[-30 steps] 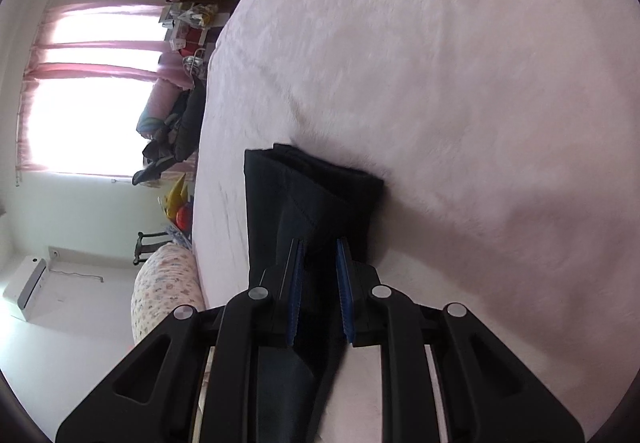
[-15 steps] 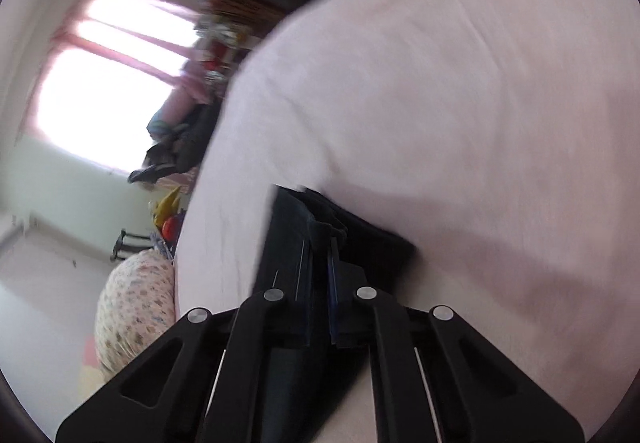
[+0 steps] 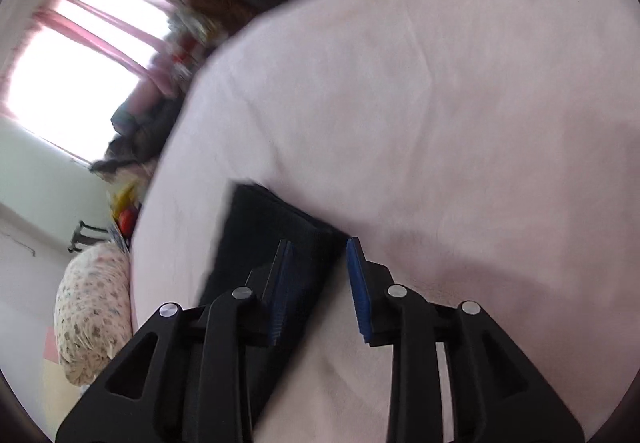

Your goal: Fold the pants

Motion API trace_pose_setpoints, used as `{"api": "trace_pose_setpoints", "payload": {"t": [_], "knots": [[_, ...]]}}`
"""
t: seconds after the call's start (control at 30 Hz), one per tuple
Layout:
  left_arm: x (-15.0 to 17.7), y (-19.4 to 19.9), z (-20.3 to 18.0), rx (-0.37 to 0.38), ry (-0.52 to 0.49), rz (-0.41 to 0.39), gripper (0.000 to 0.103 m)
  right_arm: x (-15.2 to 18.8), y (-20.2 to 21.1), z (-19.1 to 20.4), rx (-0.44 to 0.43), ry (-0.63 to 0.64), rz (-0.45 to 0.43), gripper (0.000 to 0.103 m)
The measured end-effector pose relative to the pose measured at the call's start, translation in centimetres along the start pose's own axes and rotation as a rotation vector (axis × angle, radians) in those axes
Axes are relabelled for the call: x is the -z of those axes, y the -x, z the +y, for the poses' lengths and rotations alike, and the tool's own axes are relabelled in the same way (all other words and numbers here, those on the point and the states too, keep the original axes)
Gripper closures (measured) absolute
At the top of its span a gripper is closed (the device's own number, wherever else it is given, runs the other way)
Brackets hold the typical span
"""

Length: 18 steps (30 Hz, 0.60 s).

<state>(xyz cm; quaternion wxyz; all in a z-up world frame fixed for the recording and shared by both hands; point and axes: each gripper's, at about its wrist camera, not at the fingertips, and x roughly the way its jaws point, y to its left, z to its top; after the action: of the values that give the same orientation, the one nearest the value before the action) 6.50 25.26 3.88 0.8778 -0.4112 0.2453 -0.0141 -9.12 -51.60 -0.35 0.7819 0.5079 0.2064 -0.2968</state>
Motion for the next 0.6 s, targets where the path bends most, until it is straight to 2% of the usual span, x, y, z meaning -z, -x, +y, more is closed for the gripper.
{"api": "trace_pose_setpoints", "payload": {"t": [0.03, 0.1, 0.17, 0.23, 0.3, 0.33, 0.37, 0.43, 0.47, 0.5, 0.53, 0.6], "knots": [[-0.6, 0.1, 0.5, 0.017, 0.014, 0.006, 0.004, 0.6, 1.5, 1.6, -0.023, 0.086, -0.054, 0.073], [-1.5, 0.0, 1.3, 0.056, 0.045, 0.025, 0.004, 2.1, 2.2, 4.3, -0.074, 0.205, -0.049, 0.073], [-2.1, -0.9, 1.6, 0.109, 0.063, 0.070, 0.004, 4.9, 1.6, 8.4, -0.201, 0.336, 0.092, 0.073], [-2.4, -2.1, 1.4, 0.144, 0.040, 0.116, 0.004, 8.4, 0.3, 12.4, -0.310, 0.424, 0.249, 0.073], [-2.3, -3.6, 0.7, 0.138, -0.020, 0.156, 0.004, 12.8, -1.0, 16.4, -0.394, 0.515, 0.402, 0.073], [-2.1, -4.1, 0.6, 0.112, -0.041, 0.172, 0.004, 14.7, -1.4, 18.0, -0.424, 0.551, 0.464, 0.073], [-2.1, -4.2, 0.7, 0.104, -0.035, 0.175, 0.004, 16.7, -1.8, 19.4, -0.449, 0.577, 0.526, 0.073], [-2.2, -3.0, 2.0, 0.173, 0.066, 0.145, 0.004, 22.0, -2.8, 21.9, -0.559, 0.559, 0.737, 0.073], [-2.6, -1.8, 3.3, 0.223, 0.156, 0.119, 0.004, 24.7, -3.0, 22.8, -0.614, 0.534, 0.832, 0.073], [-3.0, -1.3, 4.1, 0.235, 0.195, 0.112, 0.004, 27.6, -3.0, 23.7, -0.667, 0.514, 0.913, 0.073], [-3.3, -1.0, 4.6, 0.232, 0.210, 0.113, 0.004, 29.6, -3.1, 24.2, -0.692, 0.504, 0.965, 0.073], [-4.0, -1.7, 5.9, 0.161, 0.207, 0.195, 0.005, 35.2, -3.3, 25.3, -0.733, 0.471, 1.101, 0.073]]}}
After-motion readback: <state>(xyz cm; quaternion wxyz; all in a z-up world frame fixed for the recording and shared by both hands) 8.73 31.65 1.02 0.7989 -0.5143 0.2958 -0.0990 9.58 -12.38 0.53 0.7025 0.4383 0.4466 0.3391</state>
